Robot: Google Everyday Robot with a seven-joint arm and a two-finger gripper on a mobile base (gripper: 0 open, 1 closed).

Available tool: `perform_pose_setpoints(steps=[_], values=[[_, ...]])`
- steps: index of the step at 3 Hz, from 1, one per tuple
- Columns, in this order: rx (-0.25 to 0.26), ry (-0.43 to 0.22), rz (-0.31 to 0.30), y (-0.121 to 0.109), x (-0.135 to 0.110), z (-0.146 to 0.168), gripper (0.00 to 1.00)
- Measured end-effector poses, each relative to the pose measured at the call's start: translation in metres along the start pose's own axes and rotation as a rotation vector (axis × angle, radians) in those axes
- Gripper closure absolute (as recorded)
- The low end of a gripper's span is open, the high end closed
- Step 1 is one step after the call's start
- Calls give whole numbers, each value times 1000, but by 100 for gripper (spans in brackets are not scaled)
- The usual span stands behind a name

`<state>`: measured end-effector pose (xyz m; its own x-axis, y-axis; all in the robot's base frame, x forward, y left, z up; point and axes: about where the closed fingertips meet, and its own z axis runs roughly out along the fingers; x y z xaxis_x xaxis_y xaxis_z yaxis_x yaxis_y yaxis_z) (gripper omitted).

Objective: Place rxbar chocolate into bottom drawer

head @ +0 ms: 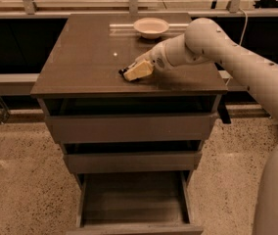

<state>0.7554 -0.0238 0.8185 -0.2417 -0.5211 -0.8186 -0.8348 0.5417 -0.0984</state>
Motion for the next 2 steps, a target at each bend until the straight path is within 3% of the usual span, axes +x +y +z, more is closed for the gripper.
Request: perform_pose_setpoints(steps=[2], values=[[0,0,0,0,0,0,36]])
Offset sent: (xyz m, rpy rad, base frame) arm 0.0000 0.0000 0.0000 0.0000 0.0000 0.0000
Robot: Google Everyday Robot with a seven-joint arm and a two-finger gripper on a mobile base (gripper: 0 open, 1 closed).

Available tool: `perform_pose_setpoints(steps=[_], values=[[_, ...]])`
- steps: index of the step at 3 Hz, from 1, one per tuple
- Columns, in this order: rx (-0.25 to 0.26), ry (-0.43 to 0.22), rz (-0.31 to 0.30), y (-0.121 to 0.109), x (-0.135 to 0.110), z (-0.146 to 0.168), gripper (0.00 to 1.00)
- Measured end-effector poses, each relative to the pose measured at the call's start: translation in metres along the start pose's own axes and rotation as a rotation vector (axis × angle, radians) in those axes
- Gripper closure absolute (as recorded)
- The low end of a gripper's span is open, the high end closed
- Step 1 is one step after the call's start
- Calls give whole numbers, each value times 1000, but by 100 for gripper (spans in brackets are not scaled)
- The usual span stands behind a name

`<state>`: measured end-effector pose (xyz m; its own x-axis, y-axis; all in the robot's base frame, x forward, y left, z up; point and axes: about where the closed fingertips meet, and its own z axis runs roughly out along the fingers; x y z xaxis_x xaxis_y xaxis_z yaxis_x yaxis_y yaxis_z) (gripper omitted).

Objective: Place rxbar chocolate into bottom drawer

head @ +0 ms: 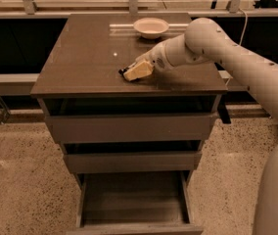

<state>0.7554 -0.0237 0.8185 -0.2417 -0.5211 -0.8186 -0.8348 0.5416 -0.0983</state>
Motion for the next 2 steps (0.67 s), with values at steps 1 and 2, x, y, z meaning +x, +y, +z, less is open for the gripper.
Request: perform_pose_setpoints(steps=[1,2], values=[[0,0,0,0,-1,-1,12],[0,0,0,0,-1,-1,0]])
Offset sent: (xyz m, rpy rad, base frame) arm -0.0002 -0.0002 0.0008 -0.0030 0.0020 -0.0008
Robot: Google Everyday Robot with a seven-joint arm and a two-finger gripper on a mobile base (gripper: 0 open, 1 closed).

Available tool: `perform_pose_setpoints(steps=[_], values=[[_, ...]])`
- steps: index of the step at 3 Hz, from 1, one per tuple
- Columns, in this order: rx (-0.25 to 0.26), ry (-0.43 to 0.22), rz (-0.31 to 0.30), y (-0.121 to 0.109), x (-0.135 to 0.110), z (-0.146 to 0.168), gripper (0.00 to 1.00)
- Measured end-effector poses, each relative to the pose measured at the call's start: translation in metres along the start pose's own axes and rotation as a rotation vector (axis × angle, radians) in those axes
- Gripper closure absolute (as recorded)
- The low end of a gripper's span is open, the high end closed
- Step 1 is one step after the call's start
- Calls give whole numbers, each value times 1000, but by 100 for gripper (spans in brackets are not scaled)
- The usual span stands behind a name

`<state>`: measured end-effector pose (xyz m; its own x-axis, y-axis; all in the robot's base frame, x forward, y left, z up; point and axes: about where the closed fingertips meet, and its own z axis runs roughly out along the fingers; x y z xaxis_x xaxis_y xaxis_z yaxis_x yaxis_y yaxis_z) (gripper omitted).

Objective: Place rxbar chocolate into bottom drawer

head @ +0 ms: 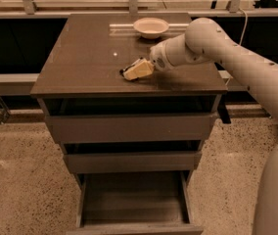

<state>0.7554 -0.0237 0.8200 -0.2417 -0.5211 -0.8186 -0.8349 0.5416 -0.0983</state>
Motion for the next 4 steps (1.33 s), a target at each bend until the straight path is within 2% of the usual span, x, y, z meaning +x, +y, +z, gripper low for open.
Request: perform_pose_setpoints(steps=[1,3,4], values=[[-25,14,-6,4,1,3,16],[-59,11,2,9,1,5,60],[-59,11,2,9,-2,3,85]])
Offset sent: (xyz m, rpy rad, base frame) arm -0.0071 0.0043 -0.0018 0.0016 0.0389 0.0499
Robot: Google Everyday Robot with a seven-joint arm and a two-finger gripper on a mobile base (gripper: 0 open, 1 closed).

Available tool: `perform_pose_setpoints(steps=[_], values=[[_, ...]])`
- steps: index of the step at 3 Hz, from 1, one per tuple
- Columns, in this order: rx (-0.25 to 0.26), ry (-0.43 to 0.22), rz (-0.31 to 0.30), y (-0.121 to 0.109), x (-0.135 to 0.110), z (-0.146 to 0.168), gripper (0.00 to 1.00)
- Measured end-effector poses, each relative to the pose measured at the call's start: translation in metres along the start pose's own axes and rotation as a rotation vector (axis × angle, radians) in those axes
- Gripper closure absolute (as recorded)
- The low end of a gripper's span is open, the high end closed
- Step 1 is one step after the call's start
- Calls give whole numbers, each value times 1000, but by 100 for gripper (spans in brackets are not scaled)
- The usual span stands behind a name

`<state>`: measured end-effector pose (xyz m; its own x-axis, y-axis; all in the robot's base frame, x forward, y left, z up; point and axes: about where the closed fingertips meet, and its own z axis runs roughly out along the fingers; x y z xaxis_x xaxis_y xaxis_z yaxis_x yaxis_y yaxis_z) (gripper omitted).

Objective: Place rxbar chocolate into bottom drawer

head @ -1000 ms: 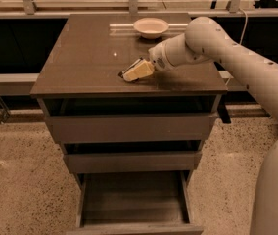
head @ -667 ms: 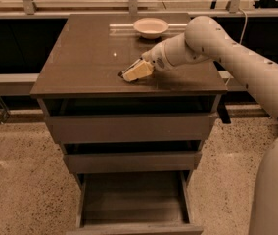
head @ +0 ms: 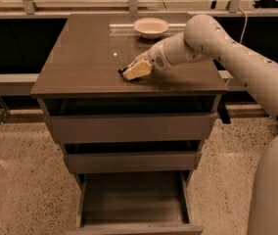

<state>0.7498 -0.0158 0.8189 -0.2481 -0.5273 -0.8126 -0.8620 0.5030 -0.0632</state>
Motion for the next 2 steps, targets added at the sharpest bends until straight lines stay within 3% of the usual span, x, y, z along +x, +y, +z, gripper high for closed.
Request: perform_pose_setpoints(steps=[1,2], values=[[0,0,0,0,0,0,100],[-15,6,-23,1,-12,-19,100]])
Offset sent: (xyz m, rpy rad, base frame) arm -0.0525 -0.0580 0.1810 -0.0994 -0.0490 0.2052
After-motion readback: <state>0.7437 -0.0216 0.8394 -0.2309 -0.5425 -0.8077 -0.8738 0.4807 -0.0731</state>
